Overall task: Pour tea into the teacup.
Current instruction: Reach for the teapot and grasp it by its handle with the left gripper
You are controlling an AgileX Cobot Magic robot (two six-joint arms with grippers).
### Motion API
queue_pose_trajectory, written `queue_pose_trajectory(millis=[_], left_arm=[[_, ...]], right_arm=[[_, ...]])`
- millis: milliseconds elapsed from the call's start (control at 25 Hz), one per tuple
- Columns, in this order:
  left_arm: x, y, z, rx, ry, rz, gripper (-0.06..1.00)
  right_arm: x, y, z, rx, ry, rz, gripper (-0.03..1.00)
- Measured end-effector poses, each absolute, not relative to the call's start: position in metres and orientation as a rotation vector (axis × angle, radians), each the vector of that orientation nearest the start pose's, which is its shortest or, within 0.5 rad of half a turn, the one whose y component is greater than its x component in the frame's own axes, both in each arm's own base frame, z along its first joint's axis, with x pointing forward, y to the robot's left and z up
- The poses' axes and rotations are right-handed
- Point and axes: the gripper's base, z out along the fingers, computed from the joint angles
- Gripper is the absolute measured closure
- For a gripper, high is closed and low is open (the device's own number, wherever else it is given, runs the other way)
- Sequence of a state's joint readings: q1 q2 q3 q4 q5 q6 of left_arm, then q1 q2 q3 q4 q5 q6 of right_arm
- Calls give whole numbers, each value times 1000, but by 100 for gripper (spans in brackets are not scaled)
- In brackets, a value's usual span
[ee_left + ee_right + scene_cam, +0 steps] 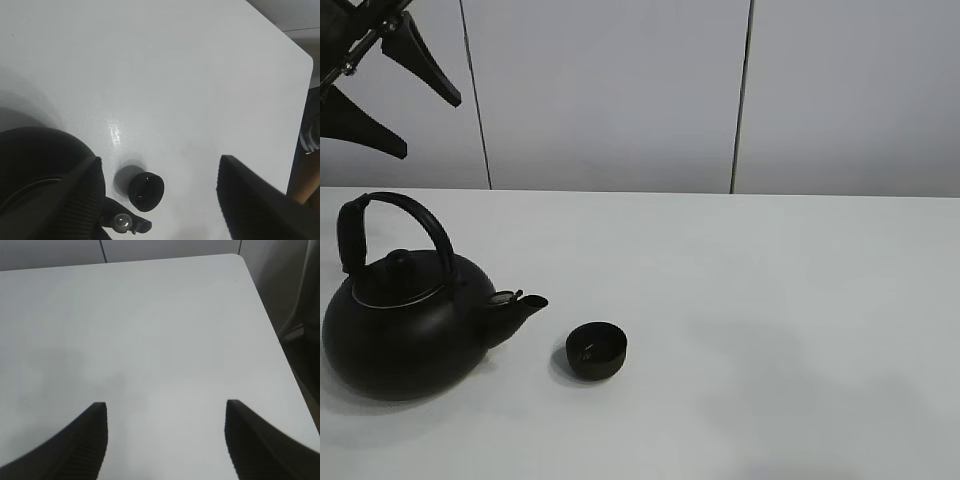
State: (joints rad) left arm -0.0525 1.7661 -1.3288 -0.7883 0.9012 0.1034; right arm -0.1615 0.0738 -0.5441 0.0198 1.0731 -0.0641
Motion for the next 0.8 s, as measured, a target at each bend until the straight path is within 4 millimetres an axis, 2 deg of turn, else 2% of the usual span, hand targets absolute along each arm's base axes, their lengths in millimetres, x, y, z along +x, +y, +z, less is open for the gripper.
queue_pose_trajectory(millis=[400, 800], left_arm=[[368, -70, 261, -332, 2645, -949, 47], [368, -70, 261, -332, 2645, -949, 47]], right_arm=[[6, 5, 274, 20, 2115, -16, 50], [7, 3, 267, -20, 2153, -26, 50]])
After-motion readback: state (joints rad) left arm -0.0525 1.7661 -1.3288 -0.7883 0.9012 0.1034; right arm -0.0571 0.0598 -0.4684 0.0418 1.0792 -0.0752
